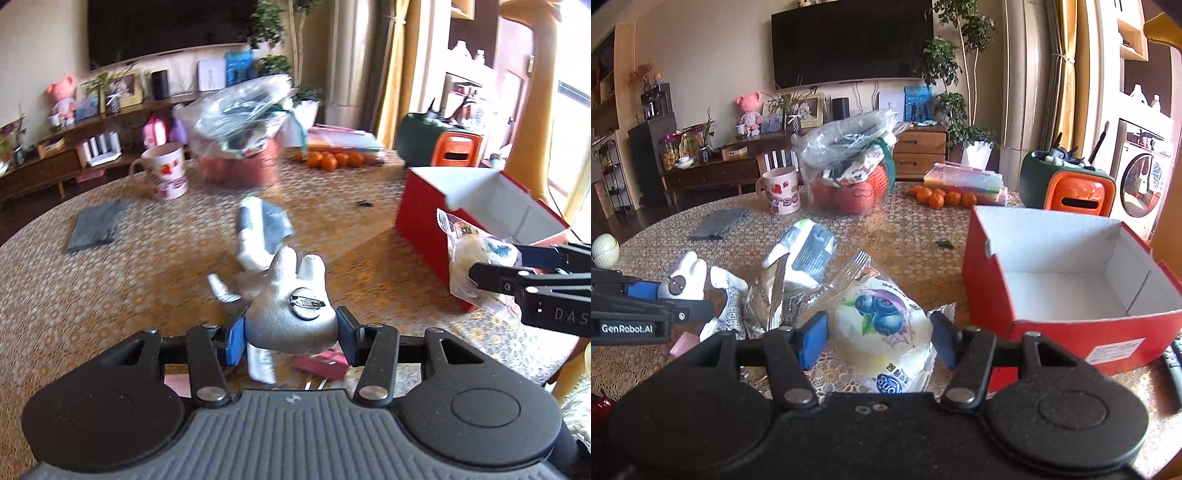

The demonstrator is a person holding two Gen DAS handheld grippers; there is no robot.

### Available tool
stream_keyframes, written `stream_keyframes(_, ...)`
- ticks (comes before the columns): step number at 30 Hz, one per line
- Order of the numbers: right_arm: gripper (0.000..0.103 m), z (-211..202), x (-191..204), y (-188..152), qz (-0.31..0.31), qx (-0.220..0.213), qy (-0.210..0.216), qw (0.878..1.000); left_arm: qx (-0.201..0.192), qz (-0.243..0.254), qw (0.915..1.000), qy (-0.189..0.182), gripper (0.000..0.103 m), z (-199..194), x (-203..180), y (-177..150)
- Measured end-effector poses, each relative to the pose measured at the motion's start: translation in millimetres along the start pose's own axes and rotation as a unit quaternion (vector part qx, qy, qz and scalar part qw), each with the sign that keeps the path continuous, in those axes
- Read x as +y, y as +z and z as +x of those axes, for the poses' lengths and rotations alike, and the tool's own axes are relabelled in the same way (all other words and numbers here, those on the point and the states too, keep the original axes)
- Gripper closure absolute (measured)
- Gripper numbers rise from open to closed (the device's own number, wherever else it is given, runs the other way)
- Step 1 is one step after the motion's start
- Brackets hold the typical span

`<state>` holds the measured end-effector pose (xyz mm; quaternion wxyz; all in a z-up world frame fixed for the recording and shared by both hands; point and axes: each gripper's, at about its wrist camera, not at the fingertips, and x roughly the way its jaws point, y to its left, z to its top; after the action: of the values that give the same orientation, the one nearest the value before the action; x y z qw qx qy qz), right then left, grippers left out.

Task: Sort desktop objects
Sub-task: 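Carry the bunny and the bun package with both grippers over the red shoebox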

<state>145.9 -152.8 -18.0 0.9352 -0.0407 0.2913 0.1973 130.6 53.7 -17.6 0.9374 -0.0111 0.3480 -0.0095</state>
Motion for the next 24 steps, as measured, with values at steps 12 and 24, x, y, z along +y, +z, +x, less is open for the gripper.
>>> stream_keyframes(12, 0.044, -42.9, -65.8, 20.1, 0.018, -0.025, -0.025, 0.999, -0.031, 0.076, 0.9957, -0.043, 0.054, -2.4, -76.7, 39.0)
stream_keyframes(24, 0.044, -62.8, -138.2, 38.9, 0.022, -0.038, -0.067, 0.997, -0.030, 0.137, 0.9865, -0.085, 0.054, 21.4, -149.1, 77.2)
